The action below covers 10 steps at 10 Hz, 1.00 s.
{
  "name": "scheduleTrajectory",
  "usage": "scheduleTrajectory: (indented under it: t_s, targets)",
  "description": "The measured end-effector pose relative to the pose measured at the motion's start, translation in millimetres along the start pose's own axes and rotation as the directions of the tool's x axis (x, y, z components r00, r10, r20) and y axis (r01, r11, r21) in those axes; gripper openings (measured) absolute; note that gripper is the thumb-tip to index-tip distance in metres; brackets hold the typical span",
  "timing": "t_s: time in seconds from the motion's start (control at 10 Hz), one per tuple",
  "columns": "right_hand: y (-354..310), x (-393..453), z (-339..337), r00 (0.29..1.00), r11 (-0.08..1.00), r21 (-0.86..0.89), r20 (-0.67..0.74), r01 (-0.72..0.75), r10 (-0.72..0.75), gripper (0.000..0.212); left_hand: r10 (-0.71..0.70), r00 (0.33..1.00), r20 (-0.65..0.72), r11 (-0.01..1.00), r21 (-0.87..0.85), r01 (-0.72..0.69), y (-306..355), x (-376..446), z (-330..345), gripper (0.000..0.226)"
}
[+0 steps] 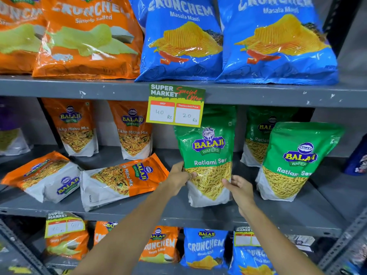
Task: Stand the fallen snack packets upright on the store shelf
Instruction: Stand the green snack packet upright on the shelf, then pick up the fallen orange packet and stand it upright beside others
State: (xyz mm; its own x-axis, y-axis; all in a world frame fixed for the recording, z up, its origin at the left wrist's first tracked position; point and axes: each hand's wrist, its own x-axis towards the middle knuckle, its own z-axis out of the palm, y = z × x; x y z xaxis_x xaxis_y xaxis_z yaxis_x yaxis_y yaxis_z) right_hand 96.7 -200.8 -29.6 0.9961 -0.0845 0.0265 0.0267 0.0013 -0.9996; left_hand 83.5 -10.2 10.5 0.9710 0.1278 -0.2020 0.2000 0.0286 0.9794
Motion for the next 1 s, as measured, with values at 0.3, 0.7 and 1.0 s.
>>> scheduleTrajectory:
  t_s: [0.3,0.7,1.0]
  targets:
    - [20,29,-8,0.998,0.998,-0.042,-0.033,-0.047,0.046,0.016,0.062,0.997,-0.047,0.995,0.078,-0.058,-3,34,24,0.050]
    - [18,-16,29,0.831,0.769,-0.524,-0.188,0.366,-0.524,0.026,0.144,0.974,-0.176,0.985,0.119,-0.125,2,39,-25,0.047]
    - [21,-54,139,0.979,0.913,-0.352,0.075,0.205,-0.191,0.015,0.215,0.939,-0.267,0.755,0.655,0.013,17,44,-187,0.022]
